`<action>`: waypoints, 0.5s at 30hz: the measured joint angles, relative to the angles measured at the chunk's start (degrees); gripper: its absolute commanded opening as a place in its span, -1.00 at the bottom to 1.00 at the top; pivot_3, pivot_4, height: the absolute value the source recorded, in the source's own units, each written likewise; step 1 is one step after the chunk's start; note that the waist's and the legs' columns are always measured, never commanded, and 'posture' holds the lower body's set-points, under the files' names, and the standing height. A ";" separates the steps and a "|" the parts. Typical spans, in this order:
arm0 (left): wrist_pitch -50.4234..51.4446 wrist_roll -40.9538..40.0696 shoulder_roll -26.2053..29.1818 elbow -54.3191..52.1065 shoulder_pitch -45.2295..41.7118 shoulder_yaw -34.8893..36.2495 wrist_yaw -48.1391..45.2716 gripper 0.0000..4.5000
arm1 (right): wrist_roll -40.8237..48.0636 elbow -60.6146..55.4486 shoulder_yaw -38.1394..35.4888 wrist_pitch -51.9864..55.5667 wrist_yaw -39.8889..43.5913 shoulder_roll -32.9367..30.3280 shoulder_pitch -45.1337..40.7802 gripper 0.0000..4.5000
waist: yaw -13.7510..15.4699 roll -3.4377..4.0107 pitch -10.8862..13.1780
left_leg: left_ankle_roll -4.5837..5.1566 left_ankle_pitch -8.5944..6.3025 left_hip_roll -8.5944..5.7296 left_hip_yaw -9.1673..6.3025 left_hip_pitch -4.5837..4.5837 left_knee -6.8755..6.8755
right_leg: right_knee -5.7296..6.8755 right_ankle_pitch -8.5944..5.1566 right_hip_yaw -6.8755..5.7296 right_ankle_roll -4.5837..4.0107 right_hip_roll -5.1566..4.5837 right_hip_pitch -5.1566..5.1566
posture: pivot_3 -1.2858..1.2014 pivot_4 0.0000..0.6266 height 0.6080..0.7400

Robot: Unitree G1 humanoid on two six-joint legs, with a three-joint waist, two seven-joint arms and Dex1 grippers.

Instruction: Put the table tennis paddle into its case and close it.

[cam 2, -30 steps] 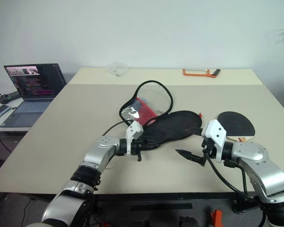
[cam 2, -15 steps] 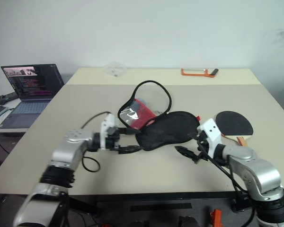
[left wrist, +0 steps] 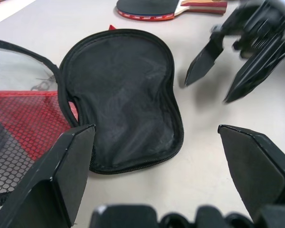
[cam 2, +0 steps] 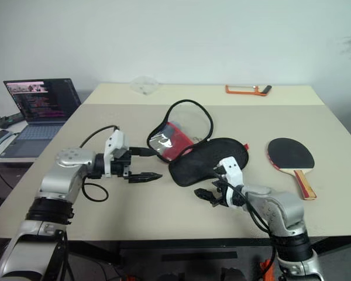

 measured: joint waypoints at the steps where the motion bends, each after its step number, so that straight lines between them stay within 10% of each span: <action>1: -0.04 0.01 -0.01 0.04 0.00 0.01 0.08 0.99 | -0.68 1.49 0.43 -0.77 -0.20 0.70 -0.88 1.00 | -0.09 0.00 0.00 | 0.00 0.00 0.01 0.01 0.02 0.00 | 0.01 0.00 0.01 0.00 0.00 0.01 | 0.03 -0.52 1.00; 15: -1.04 0.01 -0.06 0.03 1.01 0.01 0.12 0.99 | -6.86 12.82 0.07 -9.67 -5.25 10.58 -5.92 1.00 | -0.73 0.00 -0.01 | 0.03 0.02 0.05 0.02 0.16 0.01 | 0.22 0.06 0.06 -0.08 0.07 0.00 | 0.03 -0.52 1.00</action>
